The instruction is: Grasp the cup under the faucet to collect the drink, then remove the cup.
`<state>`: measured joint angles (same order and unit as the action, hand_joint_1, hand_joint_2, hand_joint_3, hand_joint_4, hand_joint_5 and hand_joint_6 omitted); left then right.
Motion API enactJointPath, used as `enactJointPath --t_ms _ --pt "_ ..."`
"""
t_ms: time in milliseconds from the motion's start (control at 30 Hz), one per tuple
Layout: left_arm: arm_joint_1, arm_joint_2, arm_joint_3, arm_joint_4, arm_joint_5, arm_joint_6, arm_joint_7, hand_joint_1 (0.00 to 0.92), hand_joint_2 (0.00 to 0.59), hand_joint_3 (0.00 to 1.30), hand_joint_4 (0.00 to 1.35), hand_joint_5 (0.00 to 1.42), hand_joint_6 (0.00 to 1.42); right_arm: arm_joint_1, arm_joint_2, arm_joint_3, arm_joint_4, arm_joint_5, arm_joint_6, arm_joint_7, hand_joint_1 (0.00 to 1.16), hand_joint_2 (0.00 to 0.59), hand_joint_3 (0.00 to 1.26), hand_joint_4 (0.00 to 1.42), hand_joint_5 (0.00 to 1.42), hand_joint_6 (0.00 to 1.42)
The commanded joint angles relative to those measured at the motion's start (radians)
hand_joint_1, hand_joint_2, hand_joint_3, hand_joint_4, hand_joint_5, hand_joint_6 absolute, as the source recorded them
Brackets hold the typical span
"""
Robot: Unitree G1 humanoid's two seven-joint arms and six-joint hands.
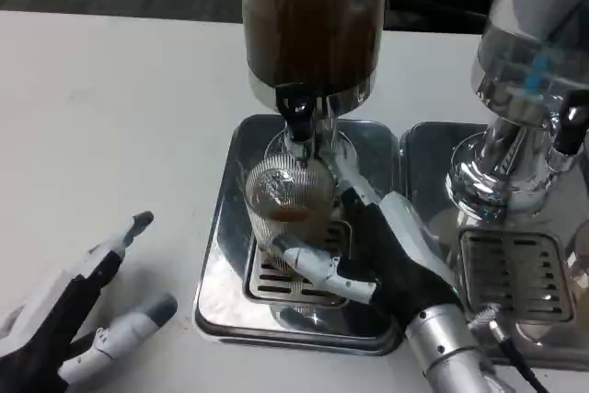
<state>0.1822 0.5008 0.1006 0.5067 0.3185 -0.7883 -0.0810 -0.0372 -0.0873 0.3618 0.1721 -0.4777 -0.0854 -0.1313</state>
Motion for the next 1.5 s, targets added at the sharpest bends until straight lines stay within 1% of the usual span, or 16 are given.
enactJointPath --t_ms 33,233,333,467,533,700,967,1167,1233,1300,1333,1400,1500 --pt "-0.011 0.013 -0.013 0.019 -0.005 -0.013 0.016 0.000 0.120 0.03 0.00 0.05 0.00 -0.009 0.003 -0.004 -0.009 0.004 0.024 0.022 0.54 0.244 0.00 0.00 0.00 0.00" --pt "-0.010 0.007 -0.024 0.022 -0.005 -0.016 0.018 0.000 0.121 0.03 0.00 0.05 0.00 -0.017 0.018 -0.017 0.006 0.025 0.037 0.022 0.54 0.242 0.00 0.00 0.00 0.00" --pt "-0.008 0.006 -0.029 0.019 -0.009 -0.015 0.019 0.000 0.121 0.04 0.00 0.05 0.00 -0.024 0.020 -0.017 0.011 0.034 0.020 0.018 0.55 0.239 0.00 0.00 0.00 0.00" --pt "-0.011 0.006 -0.029 0.027 -0.022 -0.013 0.017 0.000 0.121 0.04 0.00 0.05 0.00 -0.034 0.039 -0.017 0.040 0.055 -0.005 0.004 0.58 0.233 0.00 0.00 0.00 0.00" --pt "-0.010 0.007 -0.028 0.026 -0.026 -0.012 0.017 0.000 0.121 0.04 0.00 0.05 0.00 -0.041 0.042 -0.015 0.055 0.056 -0.007 0.007 0.60 0.230 0.00 0.00 0.00 0.00" --pt "-0.009 0.005 -0.029 0.026 -0.036 -0.010 0.015 0.000 0.121 0.04 0.00 0.05 0.00 -0.050 0.045 -0.013 0.081 0.060 -0.023 0.015 0.61 0.227 0.00 0.00 0.00 0.00" --pt "-0.005 0.001 -0.035 0.023 -0.042 -0.009 0.017 0.000 0.121 0.04 0.00 0.05 0.00 -0.052 0.055 -0.007 0.085 0.060 -0.029 0.013 0.62 0.225 0.00 0.00 0.00 0.00" --pt "0.000 -0.004 -0.036 0.019 -0.042 -0.005 0.019 0.000 0.121 0.04 0.00 0.06 0.00 -0.057 0.062 -0.009 0.093 0.061 -0.032 0.008 0.67 0.215 0.00 0.00 0.00 0.01" --pt "0.000 -0.003 -0.037 0.020 -0.042 -0.005 0.019 0.000 0.121 0.04 0.00 0.06 0.00 -0.055 0.065 -0.008 0.093 0.057 -0.037 -0.002 0.70 0.204 0.00 0.00 0.00 0.07" --pt "0.000 -0.003 -0.038 0.023 -0.043 -0.005 0.018 0.000 0.121 0.04 0.00 0.06 0.00 -0.050 0.068 -0.007 0.091 0.053 -0.040 -0.013 0.71 0.201 0.00 0.00 0.00 0.09" --pt "0.001 -0.003 -0.038 0.023 -0.044 -0.005 0.019 0.000 0.121 0.04 0.00 0.06 0.00 -0.047 0.070 -0.006 0.091 0.052 -0.041 -0.017 0.72 0.198 0.00 0.05 0.05 0.14" --pt "0.001 -0.003 -0.037 0.023 -0.045 -0.005 0.019 0.000 0.121 0.04 0.00 0.06 0.00 -0.042 0.072 -0.005 0.091 0.051 -0.043 -0.027 0.74 0.201 0.00 0.10 0.10 0.20" --pt "0.003 -0.004 -0.037 0.025 -0.050 -0.004 0.016 0.000 0.121 0.04 0.00 0.06 0.00 -0.038 0.081 -0.004 0.100 0.056 -0.046 -0.038 0.78 0.200 0.00 0.16 0.15 0.24"
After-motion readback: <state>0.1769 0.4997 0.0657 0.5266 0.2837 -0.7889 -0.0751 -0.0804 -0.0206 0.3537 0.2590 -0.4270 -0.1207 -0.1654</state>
